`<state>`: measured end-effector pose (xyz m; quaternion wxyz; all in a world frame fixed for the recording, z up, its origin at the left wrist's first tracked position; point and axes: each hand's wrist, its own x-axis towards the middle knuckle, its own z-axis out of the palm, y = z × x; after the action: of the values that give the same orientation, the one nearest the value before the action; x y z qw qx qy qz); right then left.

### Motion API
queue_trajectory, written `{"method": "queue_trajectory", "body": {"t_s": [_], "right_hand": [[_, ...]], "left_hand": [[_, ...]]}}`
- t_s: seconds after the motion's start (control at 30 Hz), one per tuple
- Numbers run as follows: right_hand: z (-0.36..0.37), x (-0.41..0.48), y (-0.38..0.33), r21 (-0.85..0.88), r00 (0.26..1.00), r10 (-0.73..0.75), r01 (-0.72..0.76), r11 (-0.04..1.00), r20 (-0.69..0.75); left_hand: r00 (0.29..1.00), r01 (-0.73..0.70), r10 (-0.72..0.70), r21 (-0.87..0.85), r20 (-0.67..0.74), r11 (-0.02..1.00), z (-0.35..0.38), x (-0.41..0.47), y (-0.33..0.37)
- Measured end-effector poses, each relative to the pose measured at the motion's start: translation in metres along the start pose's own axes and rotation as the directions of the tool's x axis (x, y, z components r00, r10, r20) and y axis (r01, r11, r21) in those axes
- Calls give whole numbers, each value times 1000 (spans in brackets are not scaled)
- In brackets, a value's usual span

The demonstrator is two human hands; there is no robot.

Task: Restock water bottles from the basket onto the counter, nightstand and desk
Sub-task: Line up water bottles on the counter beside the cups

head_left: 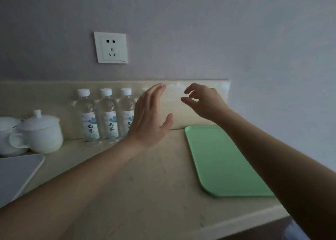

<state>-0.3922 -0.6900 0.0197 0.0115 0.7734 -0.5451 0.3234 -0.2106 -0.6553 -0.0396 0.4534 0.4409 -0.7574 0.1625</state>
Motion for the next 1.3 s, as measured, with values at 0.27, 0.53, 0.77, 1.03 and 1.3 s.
{"method": "queue_trajectory", "body": {"t_s": [0.27,0.53,0.77,1.03,1.3], "right_hand": [[-106,-88,114,-44,952,220,-235,971,-213],[-185,-203,235,-137,894,423,-442,887,-147],[-230,-291,308,-202,819,568,-571,796,-80],[-257,-358,356,-219,738,673,-666,714,-49],[-265,-380,383,-210,696,715,-710,672,-68]], "left_hand": [[996,-88,79,-252,-44,964,65,48,151],[970,-27,119,-394,212,919,149,41,319],[825,208,97,-458,557,864,211,20,412],[711,275,133,-447,691,851,253,4,464],[631,240,183,-414,754,878,288,0,488]]}}
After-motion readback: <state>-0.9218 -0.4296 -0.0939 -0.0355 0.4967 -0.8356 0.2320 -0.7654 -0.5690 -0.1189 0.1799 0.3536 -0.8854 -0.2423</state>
